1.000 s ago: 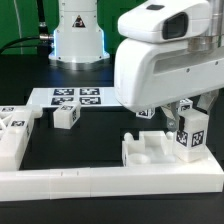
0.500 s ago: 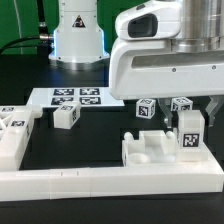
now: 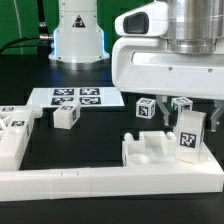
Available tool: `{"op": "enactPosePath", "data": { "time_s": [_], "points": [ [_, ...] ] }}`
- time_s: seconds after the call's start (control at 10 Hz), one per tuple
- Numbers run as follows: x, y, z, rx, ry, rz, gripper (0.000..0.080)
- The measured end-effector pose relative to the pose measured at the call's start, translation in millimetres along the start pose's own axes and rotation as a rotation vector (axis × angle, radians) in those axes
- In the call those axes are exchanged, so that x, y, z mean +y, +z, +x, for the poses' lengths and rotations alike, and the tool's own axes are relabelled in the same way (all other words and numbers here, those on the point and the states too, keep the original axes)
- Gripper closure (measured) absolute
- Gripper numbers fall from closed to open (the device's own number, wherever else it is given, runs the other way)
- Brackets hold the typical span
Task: Assemble chair
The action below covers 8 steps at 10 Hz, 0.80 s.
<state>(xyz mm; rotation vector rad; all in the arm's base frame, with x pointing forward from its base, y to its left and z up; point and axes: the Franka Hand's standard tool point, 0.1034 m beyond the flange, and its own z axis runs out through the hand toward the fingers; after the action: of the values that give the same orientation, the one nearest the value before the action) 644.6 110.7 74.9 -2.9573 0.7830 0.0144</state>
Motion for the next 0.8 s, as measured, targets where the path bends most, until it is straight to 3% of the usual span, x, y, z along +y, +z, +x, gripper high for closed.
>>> {"op": "enactPosePath", "data": {
  "time_s": [0.1, 0.2, 0.3, 0.8],
  "points": [
    [0.0, 0.0, 0.0, 0.000, -0.034, 0.000, 0.0251],
    [-0.1, 0.2, -0.5, 0.000, -0.069, -0.002, 0.0251],
    [-1.0, 0.0, -1.3, 0.002, -0.168, -0.007, 0.0171],
    [-1.3, -2.3, 1.7, 0.012, -0.752, -0.034, 0.0151]
  ]
}}
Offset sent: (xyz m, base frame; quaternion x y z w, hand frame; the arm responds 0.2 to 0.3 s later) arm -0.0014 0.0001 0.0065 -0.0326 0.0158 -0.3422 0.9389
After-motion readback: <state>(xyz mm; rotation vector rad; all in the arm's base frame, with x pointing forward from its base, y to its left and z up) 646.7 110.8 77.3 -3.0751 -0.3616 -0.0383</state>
